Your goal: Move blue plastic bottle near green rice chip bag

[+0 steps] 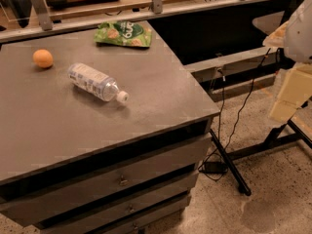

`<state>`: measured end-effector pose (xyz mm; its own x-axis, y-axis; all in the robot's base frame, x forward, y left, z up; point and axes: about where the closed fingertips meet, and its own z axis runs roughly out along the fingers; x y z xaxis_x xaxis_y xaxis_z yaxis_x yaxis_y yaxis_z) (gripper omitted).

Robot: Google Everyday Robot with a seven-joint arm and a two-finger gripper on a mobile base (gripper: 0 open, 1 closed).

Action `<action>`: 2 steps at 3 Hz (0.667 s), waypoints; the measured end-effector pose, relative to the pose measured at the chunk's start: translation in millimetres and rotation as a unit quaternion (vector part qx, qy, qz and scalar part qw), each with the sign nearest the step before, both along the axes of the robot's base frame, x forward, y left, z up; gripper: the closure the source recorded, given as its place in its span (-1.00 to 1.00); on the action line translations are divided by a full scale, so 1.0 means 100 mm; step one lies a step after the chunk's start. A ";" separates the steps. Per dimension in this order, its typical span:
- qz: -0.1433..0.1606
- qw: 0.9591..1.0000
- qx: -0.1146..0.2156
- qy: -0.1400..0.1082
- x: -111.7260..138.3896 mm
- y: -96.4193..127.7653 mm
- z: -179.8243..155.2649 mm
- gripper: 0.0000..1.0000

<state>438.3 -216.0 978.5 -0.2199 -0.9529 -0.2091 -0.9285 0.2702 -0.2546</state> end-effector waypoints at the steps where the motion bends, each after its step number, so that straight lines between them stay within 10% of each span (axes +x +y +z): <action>1: 0.000 1.000 0.000 0.000 0.00 0.00 0.00 -1.00; 2: -0.011 1.000 0.027 -0.005 0.01 0.03 0.01 -1.00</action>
Offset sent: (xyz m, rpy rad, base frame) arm 0.0026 0.0041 -0.0012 0.1066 -0.0020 -0.0429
